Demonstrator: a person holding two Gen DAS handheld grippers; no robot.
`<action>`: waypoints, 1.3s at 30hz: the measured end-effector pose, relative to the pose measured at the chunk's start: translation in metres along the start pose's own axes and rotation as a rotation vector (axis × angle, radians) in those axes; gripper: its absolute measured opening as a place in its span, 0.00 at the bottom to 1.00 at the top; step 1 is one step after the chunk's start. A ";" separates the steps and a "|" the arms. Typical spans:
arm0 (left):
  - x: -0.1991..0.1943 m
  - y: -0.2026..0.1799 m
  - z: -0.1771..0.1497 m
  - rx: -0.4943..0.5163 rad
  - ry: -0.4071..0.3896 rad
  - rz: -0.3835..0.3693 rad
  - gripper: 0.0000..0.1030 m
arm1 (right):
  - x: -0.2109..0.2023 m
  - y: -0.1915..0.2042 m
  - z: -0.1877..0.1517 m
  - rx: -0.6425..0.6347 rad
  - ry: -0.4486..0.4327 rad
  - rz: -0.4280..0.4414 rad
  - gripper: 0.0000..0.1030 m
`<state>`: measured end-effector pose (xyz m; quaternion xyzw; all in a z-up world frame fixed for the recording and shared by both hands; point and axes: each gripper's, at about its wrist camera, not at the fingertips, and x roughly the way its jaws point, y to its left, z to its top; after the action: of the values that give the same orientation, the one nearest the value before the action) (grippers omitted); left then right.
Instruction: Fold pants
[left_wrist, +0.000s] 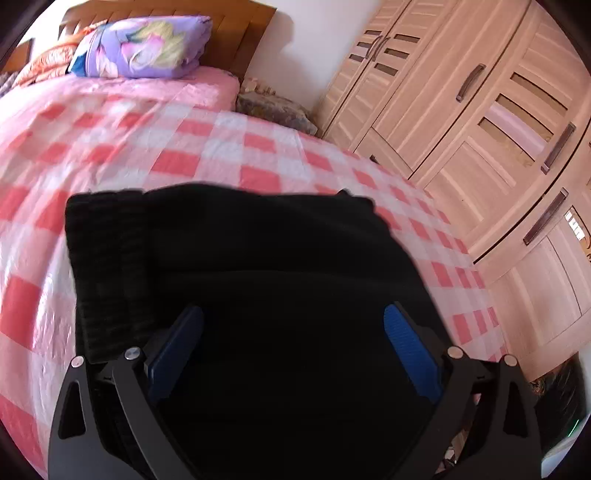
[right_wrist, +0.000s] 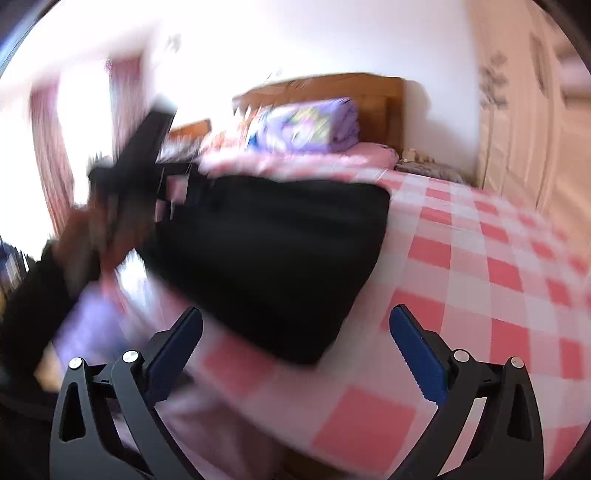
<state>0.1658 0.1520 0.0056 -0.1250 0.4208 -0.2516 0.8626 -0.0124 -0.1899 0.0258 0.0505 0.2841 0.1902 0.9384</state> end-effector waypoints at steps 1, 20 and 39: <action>0.001 0.004 -0.001 0.013 -0.005 -0.010 0.95 | 0.005 -0.002 0.006 0.014 -0.003 0.012 0.96; -0.045 0.028 -0.023 -0.025 -0.116 0.001 0.74 | 0.046 -0.002 0.068 -0.158 0.087 0.033 0.96; 0.009 -0.030 -0.037 0.306 0.010 0.046 0.93 | 0.261 -0.026 0.145 -0.019 0.450 -0.103 0.96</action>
<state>0.1315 0.1218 -0.0107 0.0191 0.3845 -0.2935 0.8750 0.2763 -0.1109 0.0073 -0.0169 0.4868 0.1513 0.8602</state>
